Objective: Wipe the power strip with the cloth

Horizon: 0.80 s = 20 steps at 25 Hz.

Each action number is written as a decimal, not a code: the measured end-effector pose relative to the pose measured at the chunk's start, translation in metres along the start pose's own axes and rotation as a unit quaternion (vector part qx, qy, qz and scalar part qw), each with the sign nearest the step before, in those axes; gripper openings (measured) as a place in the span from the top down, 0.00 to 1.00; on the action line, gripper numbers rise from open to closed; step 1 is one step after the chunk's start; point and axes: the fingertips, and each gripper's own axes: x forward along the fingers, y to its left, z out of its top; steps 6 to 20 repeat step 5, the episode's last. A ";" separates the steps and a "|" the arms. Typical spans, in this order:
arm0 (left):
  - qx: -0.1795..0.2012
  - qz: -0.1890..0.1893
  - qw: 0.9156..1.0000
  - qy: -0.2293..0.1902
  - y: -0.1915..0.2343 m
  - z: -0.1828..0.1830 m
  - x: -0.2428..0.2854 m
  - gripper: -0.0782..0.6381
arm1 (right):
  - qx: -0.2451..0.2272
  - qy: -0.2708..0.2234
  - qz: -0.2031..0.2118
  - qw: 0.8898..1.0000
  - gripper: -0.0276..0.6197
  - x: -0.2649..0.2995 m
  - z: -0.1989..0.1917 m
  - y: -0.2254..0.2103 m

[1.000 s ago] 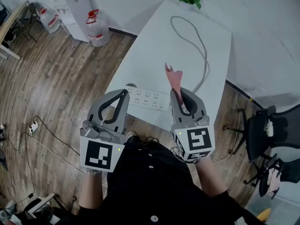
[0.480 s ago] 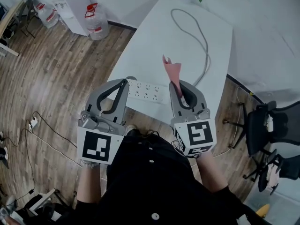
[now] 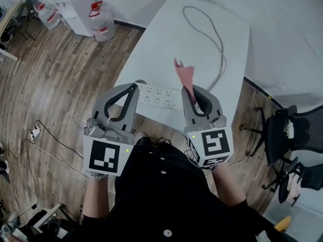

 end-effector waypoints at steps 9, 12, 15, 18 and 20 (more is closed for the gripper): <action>-0.007 -0.001 1.000 0.003 0.001 -0.003 -0.002 0.88 | -0.006 0.003 0.000 1.000 0.87 -0.001 0.001 0.001; -0.007 -0.001 1.000 0.003 0.001 -0.003 -0.002 0.88 | -0.006 0.003 0.000 1.000 0.87 -0.001 0.001 0.001; -0.007 -0.001 1.000 0.003 0.001 -0.003 -0.002 0.88 | -0.006 0.003 0.000 1.000 0.87 -0.001 0.001 0.001; -0.007 -0.001 1.000 0.003 0.001 -0.003 -0.002 0.88 | -0.006 0.003 0.000 1.000 0.87 -0.001 0.001 0.001; -0.007 -0.001 1.000 0.003 0.001 -0.003 -0.002 0.88 | -0.006 0.003 0.000 1.000 0.87 -0.001 0.001 0.001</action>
